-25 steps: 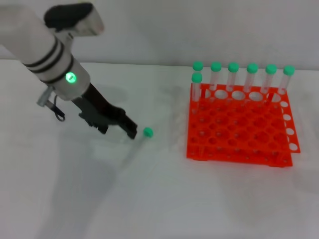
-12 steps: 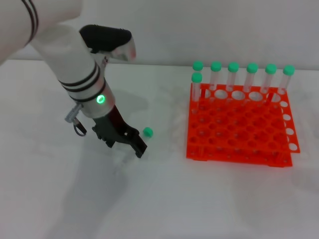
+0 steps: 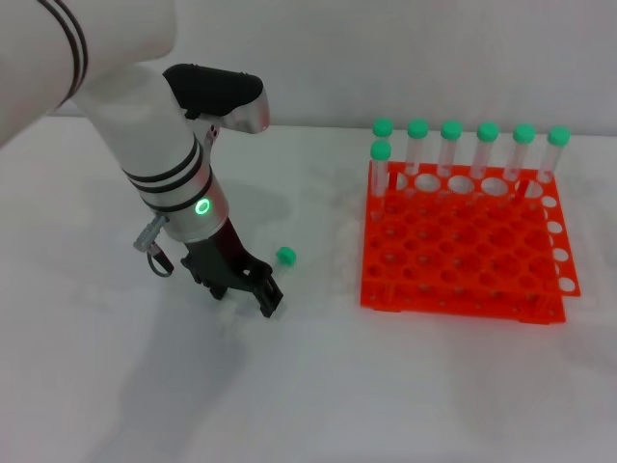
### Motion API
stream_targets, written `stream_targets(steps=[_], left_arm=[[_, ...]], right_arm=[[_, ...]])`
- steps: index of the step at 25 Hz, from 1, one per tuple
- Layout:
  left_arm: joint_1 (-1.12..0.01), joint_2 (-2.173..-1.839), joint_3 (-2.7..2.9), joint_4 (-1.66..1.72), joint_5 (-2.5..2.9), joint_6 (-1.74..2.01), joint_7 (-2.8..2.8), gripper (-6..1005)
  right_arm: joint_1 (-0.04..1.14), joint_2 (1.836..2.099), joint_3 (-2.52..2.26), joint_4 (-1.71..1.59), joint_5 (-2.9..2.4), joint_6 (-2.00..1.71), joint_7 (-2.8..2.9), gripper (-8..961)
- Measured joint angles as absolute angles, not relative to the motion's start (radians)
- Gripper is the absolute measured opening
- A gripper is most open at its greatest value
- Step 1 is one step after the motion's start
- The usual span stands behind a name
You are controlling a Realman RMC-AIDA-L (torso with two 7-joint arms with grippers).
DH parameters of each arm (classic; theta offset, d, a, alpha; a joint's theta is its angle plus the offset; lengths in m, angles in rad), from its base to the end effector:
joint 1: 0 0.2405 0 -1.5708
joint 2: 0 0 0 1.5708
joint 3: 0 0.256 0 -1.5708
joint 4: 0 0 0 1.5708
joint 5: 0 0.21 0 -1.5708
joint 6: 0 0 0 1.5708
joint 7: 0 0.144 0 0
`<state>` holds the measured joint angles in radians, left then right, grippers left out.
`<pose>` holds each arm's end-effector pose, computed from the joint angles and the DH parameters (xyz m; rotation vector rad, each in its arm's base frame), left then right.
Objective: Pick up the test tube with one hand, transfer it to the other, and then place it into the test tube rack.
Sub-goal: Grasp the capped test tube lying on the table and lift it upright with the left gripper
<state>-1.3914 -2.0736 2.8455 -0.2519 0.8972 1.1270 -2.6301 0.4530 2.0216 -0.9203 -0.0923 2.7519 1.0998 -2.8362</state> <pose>-0.1735 0.4294 -0.0545 -2.2859 -1.3849 0.6544 0.3762 0.3430 0.0576 -1.4169 0.5999 0.6197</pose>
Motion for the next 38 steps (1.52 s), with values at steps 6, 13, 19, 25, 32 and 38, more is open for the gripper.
stream_targets(steps=[6,13,19,25,32,38], left_arm=[[-1.386,-2.074,2.846,-0.225,0.923,1.125,-2.641,788],[-1.387,-2.075,2.846,-0.203,0.925,1.121,-2.645,510],[-1.390,-2.075,2.846,-0.201,0.924,1.114,-2.640,288],[-1.388,-2.072,2.844,-0.208,0.908,1.068,-2.637,192],[-1.374,-2.071,2.844,-0.215,0.829,0.795,-2.609,192],[-1.304,-2.073,2.844,-0.207,0.555,0.482,-2.493,192]], right_arm=[[0.454,2.022,-0.920,-0.090,2.752,1.100,-2.836,870],[0.451,2.023,-0.920,-0.090,2.752,1.098,-2.836,870],[0.447,2.022,-0.920,-0.090,2.752,1.094,-2.836,870],[0.445,2.019,-0.920,-0.090,2.753,1.089,-2.836,870],[0.443,2.017,-0.920,-0.090,2.754,1.087,-2.836,870],[0.443,2.017,-0.918,-0.092,2.753,1.075,-2.836,869]])
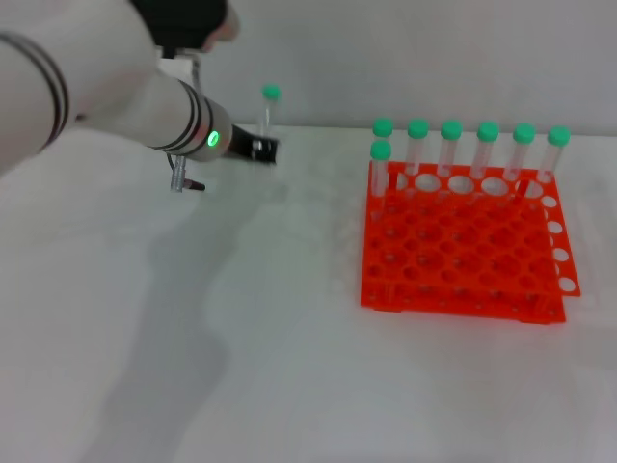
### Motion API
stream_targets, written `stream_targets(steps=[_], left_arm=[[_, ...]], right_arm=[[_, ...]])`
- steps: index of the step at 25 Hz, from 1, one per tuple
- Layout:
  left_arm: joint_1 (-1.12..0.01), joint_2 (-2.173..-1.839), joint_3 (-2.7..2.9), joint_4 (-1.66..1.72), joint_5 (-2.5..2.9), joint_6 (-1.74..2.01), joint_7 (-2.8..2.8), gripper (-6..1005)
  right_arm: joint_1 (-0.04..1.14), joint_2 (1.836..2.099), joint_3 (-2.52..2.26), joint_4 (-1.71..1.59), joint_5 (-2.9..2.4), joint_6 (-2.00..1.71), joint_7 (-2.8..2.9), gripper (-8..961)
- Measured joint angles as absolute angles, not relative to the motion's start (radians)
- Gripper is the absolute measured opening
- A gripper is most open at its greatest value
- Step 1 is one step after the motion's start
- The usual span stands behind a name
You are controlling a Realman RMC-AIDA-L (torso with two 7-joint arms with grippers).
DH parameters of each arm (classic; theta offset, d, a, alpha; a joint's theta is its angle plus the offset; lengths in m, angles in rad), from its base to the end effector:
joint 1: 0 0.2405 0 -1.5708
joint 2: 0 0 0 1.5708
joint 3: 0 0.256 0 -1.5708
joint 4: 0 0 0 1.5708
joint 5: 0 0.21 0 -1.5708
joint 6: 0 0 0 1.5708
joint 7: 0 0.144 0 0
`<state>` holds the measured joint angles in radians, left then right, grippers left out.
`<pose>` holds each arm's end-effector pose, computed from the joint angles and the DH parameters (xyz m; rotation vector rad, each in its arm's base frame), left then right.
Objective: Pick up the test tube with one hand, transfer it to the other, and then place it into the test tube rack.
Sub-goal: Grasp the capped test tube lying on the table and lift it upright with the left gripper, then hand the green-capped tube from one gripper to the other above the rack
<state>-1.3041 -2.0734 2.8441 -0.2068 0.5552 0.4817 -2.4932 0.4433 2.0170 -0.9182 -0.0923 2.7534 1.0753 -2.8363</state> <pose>-0.1748 0.4970 -0.0450 -2.0149 -1.1742 -0.0184 0.3836 0.3396 0.0587 -1.4107 0.6237 0.5913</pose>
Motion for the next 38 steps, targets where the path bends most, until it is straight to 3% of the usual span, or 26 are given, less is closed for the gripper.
stream_targets(steps=[8,16,21,28,30,33,38], left_arm=[[-1.179,-2.076,2.844,-0.130,-0.225,0.320,-1.901,192],[-1.002,-2.074,2.842,-0.153,-0.789,0.921,-1.403,192],[-0.880,-2.079,2.842,-0.098,-0.867,1.294,-1.112,192],[-0.790,-2.086,2.843,0.131,-0.781,1.386,-0.700,192],[-0.796,-2.088,2.843,0.168,-0.724,1.339,-0.674,192],[-0.810,-2.089,2.842,0.220,-0.672,1.252,-0.636,192],[-0.817,-2.092,2.840,0.281,-0.658,1.149,-0.570,192]], right_arm=[[0.436,2.019,-0.906,-0.091,2.753,1.062,-2.836,869],[0.432,2.019,-0.907,-0.090,2.753,1.058,-2.835,869],[0.431,2.019,-0.907,-0.090,2.753,1.065,-2.834,869],[0.400,2.008,-0.970,-0.122,2.716,1.122,-2.686,869],[0.365,1.989,-1.006,-0.177,2.667,1.160,-2.558,869],[0.308,1.936,-1.027,-0.276,2.542,1.219,-2.318,869],[0.293,1.799,-1.023,-0.349,2.271,1.428,-2.037,869]])
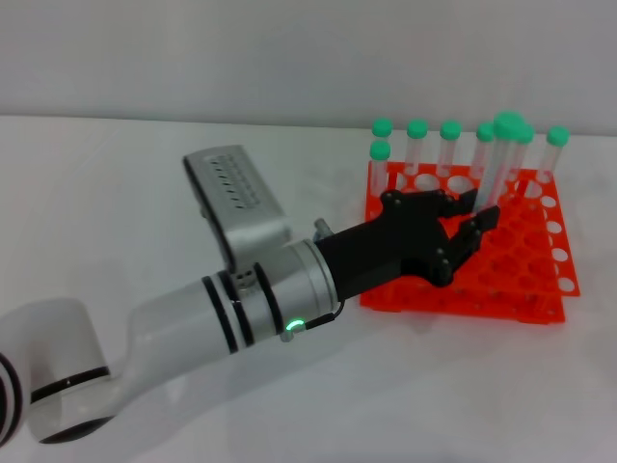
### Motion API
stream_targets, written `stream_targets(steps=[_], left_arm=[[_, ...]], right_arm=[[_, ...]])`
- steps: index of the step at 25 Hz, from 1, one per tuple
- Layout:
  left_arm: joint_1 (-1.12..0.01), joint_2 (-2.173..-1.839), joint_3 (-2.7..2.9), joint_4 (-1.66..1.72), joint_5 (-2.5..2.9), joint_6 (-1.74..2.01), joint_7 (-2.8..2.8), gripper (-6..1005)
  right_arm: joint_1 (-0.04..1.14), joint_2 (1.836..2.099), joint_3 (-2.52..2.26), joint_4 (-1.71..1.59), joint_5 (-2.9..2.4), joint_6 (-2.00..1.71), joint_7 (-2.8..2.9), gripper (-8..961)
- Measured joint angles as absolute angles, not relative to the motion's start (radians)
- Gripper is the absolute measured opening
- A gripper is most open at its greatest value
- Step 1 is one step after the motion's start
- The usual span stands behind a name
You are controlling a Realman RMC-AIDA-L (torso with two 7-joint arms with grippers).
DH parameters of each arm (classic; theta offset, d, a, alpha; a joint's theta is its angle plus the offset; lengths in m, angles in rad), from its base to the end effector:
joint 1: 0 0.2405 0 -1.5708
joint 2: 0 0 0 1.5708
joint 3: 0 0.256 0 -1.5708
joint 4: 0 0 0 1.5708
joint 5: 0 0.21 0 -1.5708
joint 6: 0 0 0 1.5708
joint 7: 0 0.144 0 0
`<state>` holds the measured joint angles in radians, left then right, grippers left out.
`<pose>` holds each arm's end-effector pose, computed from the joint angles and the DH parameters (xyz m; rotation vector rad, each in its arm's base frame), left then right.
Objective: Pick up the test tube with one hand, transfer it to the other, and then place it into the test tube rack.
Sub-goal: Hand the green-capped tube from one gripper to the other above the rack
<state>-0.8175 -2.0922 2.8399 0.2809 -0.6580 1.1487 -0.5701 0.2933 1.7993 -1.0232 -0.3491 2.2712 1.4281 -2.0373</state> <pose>-0.1457 0.3433 -0.1251 -2.5093 -0.3394 -1.1039 0.3526 0.3131 0.1337 -1.8951 0.6395 1.0513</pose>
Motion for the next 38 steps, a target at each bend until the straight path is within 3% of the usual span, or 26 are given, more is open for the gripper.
stream_targets(steps=[3,5,14,18,35,38], left_arm=[[-0.829,-2.093,2.840,0.294,-0.657,1.093,-0.552,192],[-0.832,-2.093,2.840,0.296,-0.648,1.082,-0.551,192],[-0.839,-2.092,2.839,0.298,-0.597,1.067,-0.548,192],[-0.840,-2.091,2.839,0.301,-0.580,1.067,-0.539,192],[-0.900,-2.088,2.832,0.293,-0.578,1.034,-0.514,192],[-0.904,-2.087,2.832,0.293,-0.578,1.024,-0.514,192]], right_arm=[[0.329,1.759,-1.023,-0.354,2.157,1.576,-2.007,868],[0.353,1.757,-1.022,-0.374,2.101,1.628,-1.989,868],[0.482,1.838,-1.025,-0.428,1.907,1.632,-1.903,868],[0.509,1.860,-1.029,-0.428,1.894,1.615,-1.884,868],[0.531,1.893,-1.026,-0.440,1.885,1.601,-1.872,818],[0.541,1.894,-1.026,-0.440,1.886,1.599,-1.876,751]])
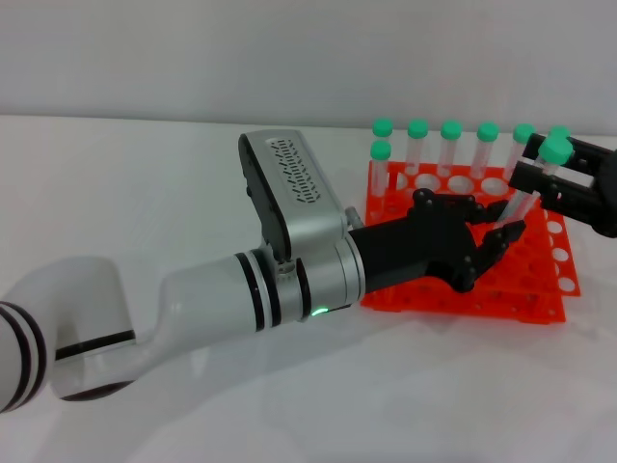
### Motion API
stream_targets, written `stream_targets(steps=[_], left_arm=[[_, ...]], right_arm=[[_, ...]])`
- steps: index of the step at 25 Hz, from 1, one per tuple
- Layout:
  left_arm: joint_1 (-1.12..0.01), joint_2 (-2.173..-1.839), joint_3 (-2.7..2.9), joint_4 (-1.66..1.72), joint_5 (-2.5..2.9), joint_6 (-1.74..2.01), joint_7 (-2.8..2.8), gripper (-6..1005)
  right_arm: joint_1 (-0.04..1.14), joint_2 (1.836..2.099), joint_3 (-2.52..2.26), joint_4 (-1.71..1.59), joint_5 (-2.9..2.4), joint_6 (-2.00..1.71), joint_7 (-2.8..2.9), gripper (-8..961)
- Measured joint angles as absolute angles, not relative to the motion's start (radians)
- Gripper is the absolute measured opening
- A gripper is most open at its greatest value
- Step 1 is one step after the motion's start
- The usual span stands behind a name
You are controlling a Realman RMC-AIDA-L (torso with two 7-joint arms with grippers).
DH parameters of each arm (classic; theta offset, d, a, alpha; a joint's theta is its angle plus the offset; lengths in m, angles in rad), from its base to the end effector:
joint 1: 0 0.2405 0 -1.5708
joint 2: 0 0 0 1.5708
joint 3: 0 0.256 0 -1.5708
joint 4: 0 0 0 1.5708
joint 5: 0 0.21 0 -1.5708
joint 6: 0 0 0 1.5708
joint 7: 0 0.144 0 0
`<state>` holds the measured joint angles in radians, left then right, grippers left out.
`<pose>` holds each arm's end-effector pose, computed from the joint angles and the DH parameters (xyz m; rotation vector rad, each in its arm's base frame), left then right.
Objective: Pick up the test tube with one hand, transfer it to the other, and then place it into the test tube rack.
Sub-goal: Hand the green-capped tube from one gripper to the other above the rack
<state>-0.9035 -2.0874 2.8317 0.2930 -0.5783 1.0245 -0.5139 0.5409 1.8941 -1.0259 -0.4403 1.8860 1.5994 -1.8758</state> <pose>-0.1284 0.3556 -0.1379 -2.6020 -0.1537 -0.9349 0.2373 0.3531 0.0580 -2.4929 0.4738 1.2014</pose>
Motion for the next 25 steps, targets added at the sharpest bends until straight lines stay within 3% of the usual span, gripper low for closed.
stream_targets(steps=[16,25], left_arm=[[-0.906,-2.091,2.830,0.293,-0.584,1.017,-0.508,191],[-0.893,-2.091,2.789,0.291,-0.583,1.010,-0.507,191]], right_arm=[[0.548,1.889,-1.025,-0.440,1.884,1.583,-1.903,248],[0.538,1.884,-1.025,-0.440,1.883,1.588,-1.914,247]])
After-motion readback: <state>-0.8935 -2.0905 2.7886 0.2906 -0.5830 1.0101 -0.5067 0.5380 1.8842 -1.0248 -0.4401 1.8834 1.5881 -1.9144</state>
